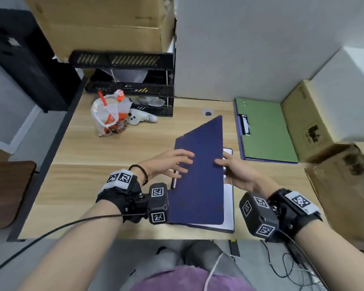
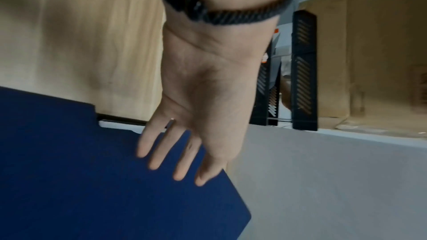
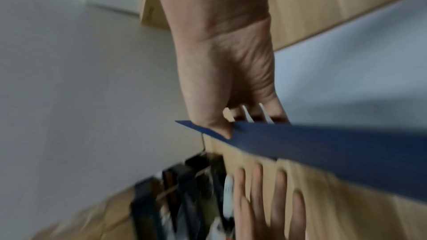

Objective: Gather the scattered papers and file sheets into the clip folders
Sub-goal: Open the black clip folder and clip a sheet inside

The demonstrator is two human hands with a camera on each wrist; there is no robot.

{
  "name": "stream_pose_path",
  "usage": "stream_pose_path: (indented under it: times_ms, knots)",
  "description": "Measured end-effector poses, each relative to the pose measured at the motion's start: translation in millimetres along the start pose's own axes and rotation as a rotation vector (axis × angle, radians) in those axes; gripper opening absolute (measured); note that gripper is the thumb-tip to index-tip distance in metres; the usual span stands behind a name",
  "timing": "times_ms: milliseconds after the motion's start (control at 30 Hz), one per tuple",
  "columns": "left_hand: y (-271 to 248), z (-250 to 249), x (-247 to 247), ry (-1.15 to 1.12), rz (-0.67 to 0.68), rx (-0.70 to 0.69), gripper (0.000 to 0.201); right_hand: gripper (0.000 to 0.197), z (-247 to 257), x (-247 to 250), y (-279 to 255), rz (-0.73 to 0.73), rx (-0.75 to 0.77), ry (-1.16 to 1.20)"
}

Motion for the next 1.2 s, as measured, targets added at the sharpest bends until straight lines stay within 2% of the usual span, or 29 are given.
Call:
stream_pose_path:
  times_ms: [100,167,333,400,467,600,700,767,867,967,1033,1133,1200]
  knots:
    - [19.5,39.2,18.9,-0.010,-0.234,0.077,0.024,0.046,-44.4,74.6,-6.7,-0.351,-0.093,-0.065]
    - [20.8,71.5,30.1,-0.055,-0.359,0.159,0.023,0.042,-73.6,98.9,-11.5,-0.437,-0.172,-0.026]
    - [6.1,124.3,10.1,-0.152,-0.376,0.373,0.021,0.023,-123.7,96.3,-4.3,-0.394,-0.313,0.026]
    - [5.7,136.6,5.5,-0.170,-0.412,0.399,0.009,0.023,-134.1,86.9,-0.9,-0.354,-0.311,-0.015]
    - [5.5,143.5,2.4,-0.171,-0.439,0.420,0.010,0.023,-137.4,84.5,0.1,-0.370,-0.274,-0.026]
    - [8.0,152.2,-14.0,-0.236,-0.376,0.469,0.012,0.029,-134.9,87.4,3.7,-0.387,-0.251,-0.031]
    - [8.5,153.9,-22.5,-0.305,-0.321,0.426,0.020,0.032,-136.7,89.8,2.7,-0.413,-0.252,0.000]
    - [7.1,147.2,-25.2,-0.305,-0.258,0.353,0.008,0.036,-136.9,85.1,2.6,-0.398,-0.255,-0.001]
    - [6.0,131.0,-25.8,-0.279,-0.185,0.231,0.032,0.036,-131.9,74.6,1.1,-0.397,-0.252,-0.003]
    - [3.6,113.6,-11.2,-0.194,-0.244,0.106,0.037,0.035,-126.1,65.3,4.1,-0.406,-0.213,0.018]
    - [-2.3,104.8,-1.4,-0.234,-0.280,0.039,0.038,0.031,-124.9,57.1,8.0,-0.368,-0.211,0.021]
    - [-11.7,96.0,15.1,-0.332,-0.357,-0.042,0.029,0.013,-122.5,50.2,11.9,-0.332,-0.183,0.055]
    - [-15.8,86.7,21.9,-0.374,-0.398,-0.094,0.022,0.016,-119.8,45.1,11.8,-0.278,-0.176,0.077]
Point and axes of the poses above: each hand's wrist, its own y-axis towards the middle knuckle, its own x-axis out of the back of the hand, z = x × y, the point moved 8 cm from there along y, towards the middle knuckle, and after that the axes turned 1 degree about z, right-handed, at the moved point
